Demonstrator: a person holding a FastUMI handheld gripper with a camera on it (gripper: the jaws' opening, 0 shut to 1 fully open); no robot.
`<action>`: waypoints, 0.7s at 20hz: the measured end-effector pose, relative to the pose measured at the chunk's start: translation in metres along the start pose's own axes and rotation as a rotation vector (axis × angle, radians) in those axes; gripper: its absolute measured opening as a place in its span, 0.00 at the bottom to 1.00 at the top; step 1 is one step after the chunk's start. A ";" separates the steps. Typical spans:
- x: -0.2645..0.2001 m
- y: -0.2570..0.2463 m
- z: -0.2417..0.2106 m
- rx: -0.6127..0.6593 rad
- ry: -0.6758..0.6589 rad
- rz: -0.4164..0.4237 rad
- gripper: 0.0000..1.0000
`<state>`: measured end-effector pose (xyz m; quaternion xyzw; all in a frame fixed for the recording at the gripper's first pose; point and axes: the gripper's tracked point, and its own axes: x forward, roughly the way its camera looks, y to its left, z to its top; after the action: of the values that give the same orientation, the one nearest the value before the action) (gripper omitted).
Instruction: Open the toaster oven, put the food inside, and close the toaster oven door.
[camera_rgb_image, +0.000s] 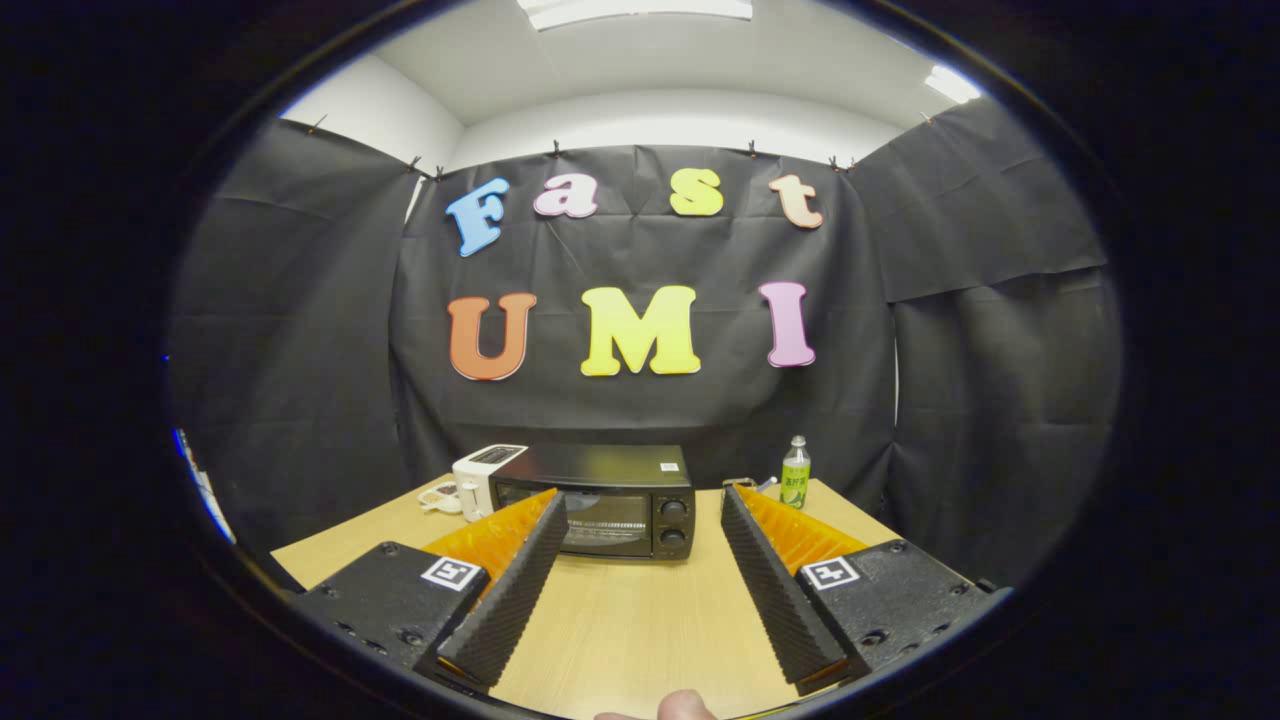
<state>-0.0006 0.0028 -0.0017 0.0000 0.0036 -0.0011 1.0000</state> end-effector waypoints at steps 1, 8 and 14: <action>0.000 0.000 0.001 0.000 -0.002 -0.002 1.00; 0.003 -0.005 -0.002 -0.021 -0.010 -0.031 1.00; 0.014 0.003 -0.010 -0.019 -0.002 -0.027 1.00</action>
<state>0.0129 0.0054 -0.0123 -0.0098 0.0026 -0.0148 0.9998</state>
